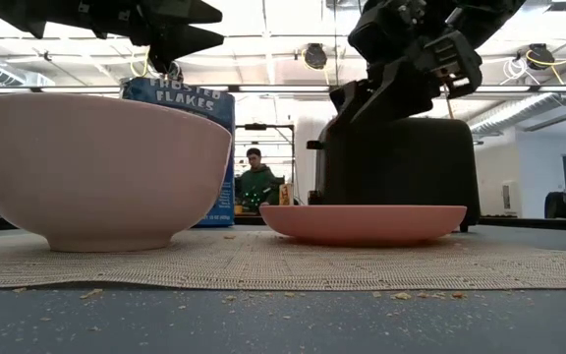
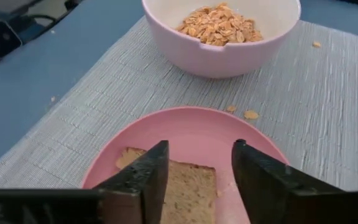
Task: Arrange a breakfast setting
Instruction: Put the apple on the mat
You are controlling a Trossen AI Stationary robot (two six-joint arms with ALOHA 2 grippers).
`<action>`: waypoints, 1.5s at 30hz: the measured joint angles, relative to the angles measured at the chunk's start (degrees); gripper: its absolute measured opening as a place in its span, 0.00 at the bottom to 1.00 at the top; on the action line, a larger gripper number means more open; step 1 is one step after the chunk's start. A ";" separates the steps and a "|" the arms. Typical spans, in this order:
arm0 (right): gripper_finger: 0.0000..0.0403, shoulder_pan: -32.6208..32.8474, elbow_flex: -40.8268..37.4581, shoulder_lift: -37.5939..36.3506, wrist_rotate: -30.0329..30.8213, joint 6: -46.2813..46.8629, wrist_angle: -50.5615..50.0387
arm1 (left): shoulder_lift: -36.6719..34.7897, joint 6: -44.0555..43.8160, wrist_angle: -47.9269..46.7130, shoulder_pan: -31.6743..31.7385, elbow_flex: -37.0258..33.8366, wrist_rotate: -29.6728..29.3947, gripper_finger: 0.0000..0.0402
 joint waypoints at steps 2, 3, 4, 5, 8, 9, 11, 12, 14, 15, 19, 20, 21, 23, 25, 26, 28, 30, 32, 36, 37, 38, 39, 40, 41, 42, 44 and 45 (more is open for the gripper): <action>0.44 0.00 0.00 -0.38 0.00 2.30 -0.02 | 0.00 0.00 0.00 -0.02 0.00 0.00 0.53; 0.45 0.00 0.00 -0.71 -0.02 3.36 0.03 | 0.00 -0.01 0.00 -0.02 0.00 0.00 0.53; 0.46 0.00 -0.02 -1.31 -0.04 4.30 -0.03 | 0.00 0.00 0.00 0.00 0.00 0.00 0.53; 0.46 0.00 -0.04 -2.02 -0.05 5.13 -0.08 | 0.00 -0.02 -0.02 -0.02 0.00 0.00 0.53; 0.47 -0.01 -0.04 -4.82 -0.17 7.54 0.05 | -0.01 -0.02 -0.01 -0.01 0.00 0.00 0.53; 0.47 0.00 -0.04 -6.00 -0.17 8.18 0.00 | 0.00 -0.02 -0.02 0.00 0.00 0.00 0.53; 0.47 -0.02 -0.02 -8.40 -0.22 9.66 0.25 | 0.00 -0.03 -0.02 -0.01 0.00 0.00 0.53; 0.47 0.00 -0.02 -9.68 -0.22 10.78 0.08 | -0.01 -0.02 -0.02 -0.01 0.00 0.00 0.53; 0.47 -0.02 -0.04 -11.98 -0.24 14.26 0.02 | 0.00 -0.04 -0.02 -0.01 0.00 0.00 0.53; 0.47 0.00 -0.02 -13.14 -0.24 16.51 0.03 | -0.01 -0.04 -0.02 -0.01 0.00 0.00 0.53; 0.47 0.00 -0.04 -17.41 -0.58 27.74 -0.60 | -0.02 -0.03 -0.02 -0.01 0.00 0.00 0.53; 0.47 0.10 -0.03 -18.49 -0.61 30.72 -1.10 | -0.01 -0.02 -0.04 -0.02 0.00 0.00 0.53; 0.47 0.34 -0.04 -19.60 -0.62 33.43 -1.89 | -0.02 -0.04 -0.04 -0.02 0.00 0.00 0.53; 0.47 1.16 -0.02 -21.91 -0.64 36.77 -3.59 | 0.00 -0.02 -0.04 0.00 0.00 0.00 0.53; 0.47 2.40 -0.02 -24.36 -1.06 38.52 -6.51 | -0.02 0.08 -0.06 -0.01 0.00 0.00 0.53; 0.47 3.07 -0.02 -25.51 -2.01 39.25 -7.83 | -0.02 0.07 -0.04 -0.02 0.00 0.00 0.53; 0.47 4.49 -0.02 -27.76 -3.30 41.27 -10.44 | -0.01 0.09 -0.06 -0.01 0.00 0.00 0.53; 0.47 6.14 -0.02 -29.71 -4.11 45.05 -12.70 | -0.02 0.10 -0.04 -0.01 0.00 0.00 0.53; 0.47 7.99 -0.02 -31.54 -5.16 48.67 -15.31 | -0.02 0.11 -0.06 0.00 0.00 0.00 0.53; 0.47 12.30 -0.02 -34.20 -6.72 55.81 -19.54 | -0.02 0.07 -0.02 -0.01 0.00 0.00 0.53; 0.46 13.51 -0.02 -34.69 -6.75 57.76 -20.50 | -0.02 -0.06 -0.02 0.00 0.00 0.00 0.53; 0.46 14.74 -0.02 -35.16 -6.75 59.68 -21.71 | 0.00 -0.11 -0.02 0.00 0.00 0.00 0.53; 0.46 15.91 -0.02 -35.62 -6.73 61.53 -23.04 | 0.00 -0.11 -0.02 0.00 0.00 0.00 0.53; 0.46 17.13 -0.02 -36.00 -6.73 63.44 -24.51 | -0.01 -0.12 -0.03 -0.01 0.00 0.00 0.53; 0.46 18.24 -0.02 -36.33 -6.75 65.81 -26.07 | -0.01 -0.13 -0.02 -0.02 0.00 0.00 0.53; 0.46 19.26 -0.02 -36.61 -6.75 68.75 -27.68 | -0.01 -0.13 -0.02 0.00 0.00 0.00 0.53; 0.46 21.37 -0.02 -36.95 -6.78 75.12 -30.97 | -0.02 -0.15 -0.02 0.00 0.00 0.00 0.53; 0.46 22.39 -0.02 -37.08 -6.75 78.56 -32.71 | -0.02 -0.15 -0.02 0.00 0.00 0.00 0.53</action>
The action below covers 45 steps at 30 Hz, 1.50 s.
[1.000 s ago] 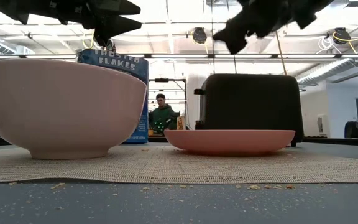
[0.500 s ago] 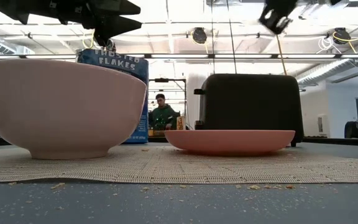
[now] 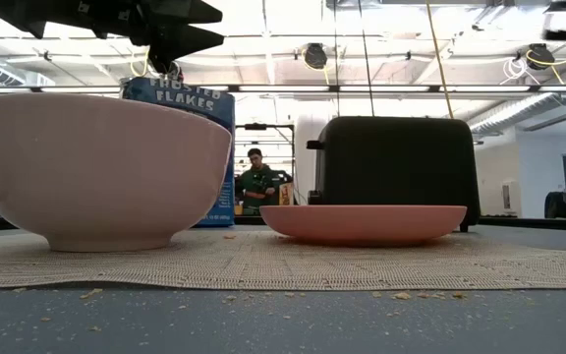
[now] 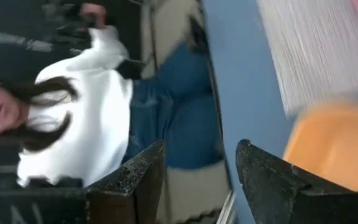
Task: Arrange a breakfast setting
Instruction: Put the apple on the mat
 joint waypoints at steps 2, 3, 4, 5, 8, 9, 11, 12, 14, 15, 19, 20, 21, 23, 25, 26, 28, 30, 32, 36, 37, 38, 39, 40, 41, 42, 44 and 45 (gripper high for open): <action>0.46 2.01 0.00 0.00 0.07 6.35 -3.54 | 0.00 -0.04 -0.01 0.00 0.00 0.00 0.53; 0.46 3.03 0.00 0.00 0.04 9.35 -5.59 | 0.01 -0.06 -0.01 0.00 0.00 0.00 0.53; 0.46 3.97 0.00 0.02 0.06 12.16 -7.59 | 0.00 -0.10 -0.02 0.00 0.00 0.00 0.53; 0.46 4.87 0.00 0.02 0.07 14.65 -9.51 | 0.00 -0.19 -0.01 -0.01 0.00 0.00 0.53; 0.46 7.11 0.00 0.16 0.15 21.73 -14.75 | 0.01 -0.17 0.00 -0.01 0.00 0.00 0.53; 0.46 7.82 0.00 0.28 0.17 23.79 -16.32 | 0.00 -0.17 0.00 0.00 0.00 0.00 0.53; 0.46 9.13 0.00 0.80 0.26 27.29 -19.72 | 0.00 -0.17 -0.02 -0.01 0.00 0.00 0.53; 0.46 9.76 0.00 1.21 0.32 28.57 -21.38 | 0.01 -0.17 -0.02 -0.02 0.00 0.00 0.53; 0.46 10.81 0.00 2.17 0.31 30.92 -24.43 | 0.00 -0.17 -0.02 -0.01 0.00 0.00 0.53; 0.46 11.26 0.00 2.68 0.31 32.13 -25.54 | 0.00 -0.17 -0.02 -0.02 0.00 0.00 0.53; 0.46 12.73 0.00 4.69 0.42 35.49 -26.64 | 0.00 -0.15 -0.02 -0.02 0.00 0.00 0.53; 0.46 13.06 0.00 5.24 0.48 35.53 -26.64 | 0.00 -0.15 -0.02 -0.01 0.00 0.00 0.53; 0.46 13.33 -0.04 5.77 0.47 35.22 -26.61 | 0.00 -0.15 -0.02 -0.02 0.00 0.00 0.53; 0.46 13.68 -0.53 6.53 0.42 35.00 -25.95 | 0.00 -0.12 -0.02 -0.01 0.00 0.00 0.53; 0.46 13.82 -1.34 7.02 0.35 35.10 -24.85 | 0.00 0.14 -0.02 -0.02 0.00 0.00 0.53; 0.46 13.95 -1.73 7.12 0.33 34.86 -24.13 | 0.00 0.18 -0.02 0.00 0.00 0.00 0.53; 0.46 14.00 -2.48 7.08 0.29 34.69 -22.66 | 0.00 0.17 -0.02 -0.01 0.00 0.00 0.53; 0.46 14.00 -3.33 7.04 0.26 34.88 -21.11 | 0.00 0.17 -0.02 -0.01 0.00 0.00 0.53; 0.46 14.00 -4.08 7.08 0.26 34.85 -19.31 | 0.00 0.17 -0.02 -0.02 0.00 0.00 0.53; 0.47 14.00 -5.77 7.06 0.24 34.19 -15.53 | 0.01 0.15 -0.02 0.00 0.00 0.00 0.53; 0.48 14.00 -6.05 7.08 0.24 33.55 -14.82 | 0.02 0.15 -0.02 -0.01 0.00 0.00 0.53; 0.49 14.00 -6.31 7.06 0.24 32.79 -14.11 | 0.01 0.17 -0.02 -0.01 0.00 0.00 0.53; 0.50 14.00 -6.55 7.04 -0.03 32.55 -13.31 | 0.02 0.15 -0.02 -0.01 0.00 0.00 0.53; 0.51 14.00 -6.79 7.04 -0.89 32.46 -12.27 | 0.00 0.15 -0.02 0.00 0.00 0.00 0.53; 0.52 13.98 -7.03 7.05 -1.72 32.38 -11.59 | 0.00 0.15 -0.02 -0.02 0.00 0.00 0.53; 0.52 13.98 -7.31 7.04 -2.44 32.10 -11.22 | 0.00 0.15 -0.02 -0.01 0.00 0.00 0.53; 0.53 14.00 -7.94 7.04 -2.90 31.41 -10.58 | 0.00 0.15 -0.02 0.00 0.00 0.00 0.53; 0.53 14.00 -8.28 7.04 -2.88 31.38 -9.98 | 0.01 0.15 -0.02 -0.01 0.00 0.00 0.53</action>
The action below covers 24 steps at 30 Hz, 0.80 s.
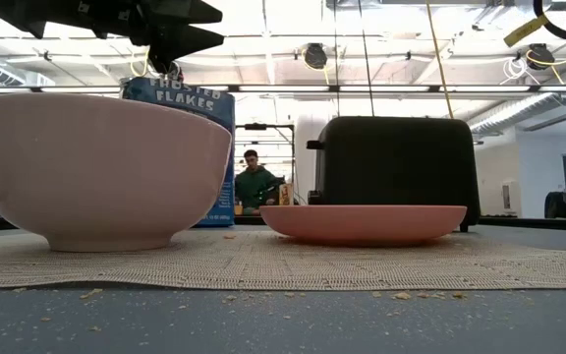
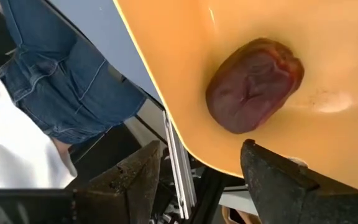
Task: Arrange a breakfast setting
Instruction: Put the apple on the mat
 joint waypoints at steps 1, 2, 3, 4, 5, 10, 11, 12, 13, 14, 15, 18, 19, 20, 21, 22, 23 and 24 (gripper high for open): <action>0.53 0.00 -0.36 0.00 0.04 0.02 0.45 | 0.01 0.00 0.00 0.00 0.00 0.00 0.53; 0.53 0.00 -0.75 0.00 0.04 0.00 0.78 | 0.00 0.00 0.00 -0.01 0.00 0.00 0.53; 0.53 0.00 -1.16 0.00 0.04 -0.22 1.19 | -0.01 -0.01 0.00 0.00 0.00 0.00 0.53; 0.53 0.00 -1.59 0.00 0.04 -0.54 1.81 | -0.01 0.00 0.00 -0.01 0.00 0.00 0.53; 0.53 0.00 -2.01 0.02 0.04 -1.13 2.61 | -0.01 -0.02 0.00 0.01 0.00 0.00 0.53; 0.53 0.00 -3.08 0.00 0.06 -0.43 4.66 | 0.01 -0.01 0.00 -0.01 0.00 0.00 0.53; 0.53 0.00 -3.24 0.00 0.04 0.33 4.80 | 0.00 -0.02 0.00 -0.01 0.00 0.00 0.53; 0.53 -0.01 -3.43 0.00 0.04 1.11 4.89 | -0.01 -0.02 0.00 -0.01 0.00 0.00 0.53; 0.53 -0.02 -3.65 0.00 0.04 1.98 4.93 | 0.01 -0.02 0.00 -0.01 0.00 0.00 0.53; 0.53 -0.02 -3.96 0.00 0.04 2.87 4.92 | -0.01 -0.02 0.00 0.01 0.00 0.00 0.53; 0.53 -0.01 -4.30 0.00 0.04 3.89 4.91 | -0.01 -0.02 0.00 -0.01 0.00 0.00 0.53; 0.55 -0.02 -5.85 0.00 0.04 5.96 4.81 | 0.00 -0.02 0.00 -0.01 0.00 0.00 0.53; 0.56 0.00 -6.34 0.01 0.00 6.39 4.73 | -0.01 -0.02 0.00 -0.01 0.00 0.00 0.53; 0.56 -0.01 -6.78 0.02 -0.09 6.51 4.73 | -0.01 -0.02 0.00 -0.01 0.00 0.00 0.53; 0.57 -0.01 -7.09 0.02 -0.18 6.53 4.73 | -0.01 -0.02 0.00 -0.01 0.00 0.00 0.53; 0.58 -0.02 -7.39 0.00 -0.53 6.55 4.86 | 0.01 -0.02 0.00 -0.01 0.00 0.00 0.53; 0.58 -0.02 -7.69 0.00 -1.28 6.55 4.94 | -0.01 -0.02 0.00 0.01 0.00 0.00 0.53; 0.59 -0.02 -7.93 0.00 -1.61 6.57 5.00 | -0.01 -0.02 0.00 -0.01 0.00 0.00 0.53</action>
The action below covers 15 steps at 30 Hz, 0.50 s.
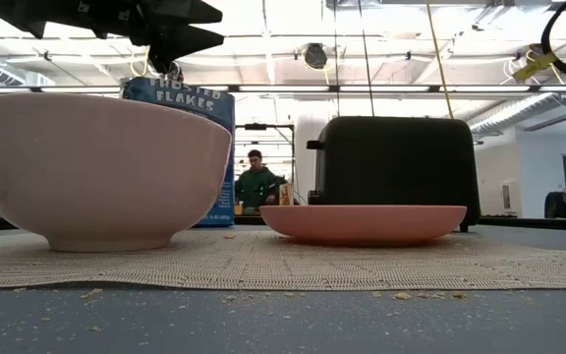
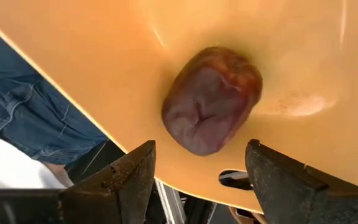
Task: Arrange a breakfast setting
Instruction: Put the apple on the mat
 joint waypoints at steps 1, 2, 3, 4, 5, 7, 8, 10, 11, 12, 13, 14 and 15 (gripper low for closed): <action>0.60 0.02 -0.20 0.00 -0.05 0.05 0.04 | 0.00 0.00 0.00 0.00 0.00 0.00 0.53; 0.61 0.02 -0.32 0.00 -0.05 0.22 0.28 | 0.02 0.00 0.00 0.00 0.00 0.00 0.53; 0.62 0.00 -0.42 0.00 -0.05 0.51 0.67 | 0.01 0.00 0.00 0.00 0.00 0.00 0.53; 0.64 0.00 -0.47 0.00 -0.01 0.71 0.88 | 0.02 0.00 0.00 0.00 0.00 0.00 0.53; 0.65 0.00 -0.52 0.00 0.05 1.01 0.95 | 0.01 0.00 0.00 0.01 0.00 0.00 0.53; 0.68 0.00 -0.52 0.00 0.13 1.29 0.91 | 0.02 0.00 0.00 0.00 0.00 0.00 0.53; 0.70 0.00 -0.52 0.00 0.13 1.29 0.91 | 0.00 0.00 0.00 0.00 0.00 0.00 0.53; 0.73 0.00 -0.52 0.00 0.14 1.29 0.91 | 0.00 0.00 0.00 0.00 0.00 0.00 0.53; 0.74 0.00 -0.52 0.00 0.17 1.27 0.91 | 0.02 0.00 -0.02 0.02 0.00 0.00 0.53; 0.76 0.00 -0.52 0.00 0.17 1.18 0.90 | 0.01 0.00 0.00 0.00 0.00 0.00 0.53; 0.77 0.00 -0.52 0.00 0.19 0.75 0.88 | 0.00 0.00 0.00 0.00 0.00 0.01 0.53; 0.78 0.00 -0.52 0.00 0.28 0.00 0.87 | 0.01 0.00 -0.01 0.00 0.00 0.00 0.53; 0.79 0.00 -0.52 0.00 0.37 -0.87 0.89 | 0.01 0.00 -0.02 0.00 0.00 0.00 0.53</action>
